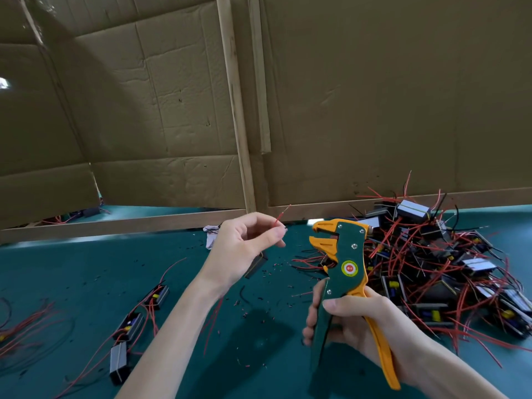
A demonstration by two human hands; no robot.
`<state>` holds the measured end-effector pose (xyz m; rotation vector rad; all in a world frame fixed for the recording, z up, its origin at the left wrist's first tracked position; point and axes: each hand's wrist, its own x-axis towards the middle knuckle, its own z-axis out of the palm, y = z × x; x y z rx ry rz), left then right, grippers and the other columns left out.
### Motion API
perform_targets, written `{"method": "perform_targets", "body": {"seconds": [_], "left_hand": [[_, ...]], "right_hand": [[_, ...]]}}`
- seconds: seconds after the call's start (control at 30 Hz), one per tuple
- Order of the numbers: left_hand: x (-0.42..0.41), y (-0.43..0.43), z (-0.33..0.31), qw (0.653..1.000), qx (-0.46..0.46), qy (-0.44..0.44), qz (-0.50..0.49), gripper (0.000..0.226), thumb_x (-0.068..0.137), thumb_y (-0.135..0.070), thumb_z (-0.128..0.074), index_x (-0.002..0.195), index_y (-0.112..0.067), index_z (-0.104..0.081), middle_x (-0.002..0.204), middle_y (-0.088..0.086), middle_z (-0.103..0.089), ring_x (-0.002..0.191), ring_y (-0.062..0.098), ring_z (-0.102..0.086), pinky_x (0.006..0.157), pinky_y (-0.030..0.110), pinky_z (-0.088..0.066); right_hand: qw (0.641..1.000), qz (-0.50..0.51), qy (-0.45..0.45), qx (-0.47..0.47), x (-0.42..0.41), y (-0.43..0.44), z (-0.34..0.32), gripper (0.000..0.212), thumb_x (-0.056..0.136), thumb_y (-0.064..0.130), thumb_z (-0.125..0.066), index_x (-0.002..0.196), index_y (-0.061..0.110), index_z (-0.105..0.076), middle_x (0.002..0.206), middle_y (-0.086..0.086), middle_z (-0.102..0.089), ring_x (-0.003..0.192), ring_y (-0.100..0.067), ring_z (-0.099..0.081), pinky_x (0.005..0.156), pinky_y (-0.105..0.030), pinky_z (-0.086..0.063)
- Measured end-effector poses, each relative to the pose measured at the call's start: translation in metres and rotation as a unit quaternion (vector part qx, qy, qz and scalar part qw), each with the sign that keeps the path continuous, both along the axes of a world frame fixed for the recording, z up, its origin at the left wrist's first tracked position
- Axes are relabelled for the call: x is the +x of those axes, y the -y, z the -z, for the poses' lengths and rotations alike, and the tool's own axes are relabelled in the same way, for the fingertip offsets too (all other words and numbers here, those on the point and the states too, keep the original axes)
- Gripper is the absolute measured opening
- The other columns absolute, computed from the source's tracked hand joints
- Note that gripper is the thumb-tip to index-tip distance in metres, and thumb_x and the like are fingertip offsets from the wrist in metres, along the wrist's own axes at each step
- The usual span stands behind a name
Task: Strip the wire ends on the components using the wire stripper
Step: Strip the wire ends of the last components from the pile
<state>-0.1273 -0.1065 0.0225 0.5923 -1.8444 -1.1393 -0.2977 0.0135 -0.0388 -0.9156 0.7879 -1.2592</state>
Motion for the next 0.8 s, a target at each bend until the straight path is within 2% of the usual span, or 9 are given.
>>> {"method": "perform_targets", "body": {"seconds": [0.13, 0.23, 0.37, 0.57, 0.67, 0.73, 0.8], "left_hand": [[-0.005, -0.006, -0.002, 1.000, 0.001, 0.011, 0.009, 0.012, 0.082, -0.013, -0.073, 0.074, -0.022, -0.076, 0.069, -0.004, -0.069, 0.065, 0.005, -0.059, 0.063, 0.016, -0.047], [-0.005, -0.008, -0.002, 1.000, 0.008, 0.019, 0.020, 0.011, 0.081, -0.011, -0.073, 0.074, -0.019, -0.075, 0.070, 0.000, -0.068, 0.066, 0.011, -0.056, 0.063, 0.022, -0.045], [-0.004, -0.009, -0.004, 0.999, -0.005, 0.034, 0.034, 0.011, 0.081, -0.008, -0.073, 0.077, -0.018, -0.075, 0.069, -0.008, -0.070, 0.064, 0.001, -0.060, 0.061, 0.013, -0.046], [-0.002, -0.007, -0.005, 0.997, -0.008, 0.053, 0.058, 0.023, 0.083, -0.009, -0.071, 0.070, -0.028, -0.075, 0.068, -0.012, -0.068, 0.065, -0.001, -0.059, 0.063, 0.011, -0.045], [-0.001, -0.006, -0.005, 0.996, -0.011, 0.060, 0.066, 0.019, 0.084, -0.012, -0.071, 0.073, -0.027, -0.075, 0.070, -0.011, -0.067, 0.067, 0.000, -0.058, 0.065, 0.012, -0.045], [0.000, -0.006, -0.005, 0.995, 0.001, 0.061, 0.075, 0.010, 0.084, -0.020, -0.069, 0.077, -0.027, -0.072, 0.070, -0.009, -0.063, 0.067, 0.003, -0.054, 0.066, 0.015, -0.044], [-0.002, -0.005, -0.002, 0.990, 0.078, 0.031, 0.111, 0.009, 0.088, -0.027, -0.057, 0.086, -0.020, -0.063, 0.068, -0.006, -0.053, 0.064, 0.006, -0.045, 0.068, 0.020, -0.039]], "right_hand": [[1.000, -0.011, -0.015, -0.010, 0.005, -0.003, -0.006, 0.026, 0.059, 0.010, -0.078, 0.080, -0.002, -0.069, 0.077, -0.029, -0.062, 0.072, -0.043, -0.065, 0.070, -0.049, -0.056], [1.000, -0.010, -0.012, -0.010, 0.006, -0.006, -0.009, 0.028, 0.058, 0.008, -0.076, 0.080, -0.005, -0.066, 0.076, -0.031, -0.061, 0.069, -0.044, -0.064, 0.067, -0.049, -0.056], [1.000, -0.013, -0.015, -0.008, 0.007, -0.009, -0.012, 0.029, 0.056, 0.008, -0.075, 0.079, -0.005, -0.065, 0.076, -0.031, -0.059, 0.067, -0.043, -0.063, 0.066, -0.049, -0.055], [0.999, -0.005, -0.050, 0.006, 0.005, -0.008, -0.010, 0.036, 0.055, 0.015, -0.084, 0.077, -0.003, -0.061, 0.069, -0.029, -0.058, 0.060, -0.040, -0.061, 0.060, -0.046, -0.055], [0.997, 0.016, -0.069, 0.037, 0.009, -0.016, -0.011, 0.034, 0.057, 0.025, -0.087, 0.068, 0.004, -0.062, 0.061, -0.024, -0.055, 0.050, -0.033, -0.056, 0.053, -0.040, -0.052], [0.993, 0.063, -0.090, 0.054, 0.014, -0.015, -0.009, 0.037, 0.062, 0.029, -0.084, 0.059, 0.003, -0.057, 0.053, -0.021, -0.051, 0.041, -0.028, -0.051, 0.045, -0.033, -0.048], [0.982, 0.124, -0.120, 0.075, 0.014, -0.005, -0.001, 0.047, 0.079, 0.028, -0.075, 0.053, 0.000, -0.049, 0.042, -0.017, -0.046, 0.031, -0.025, -0.046, 0.035, -0.024, -0.041]]}}
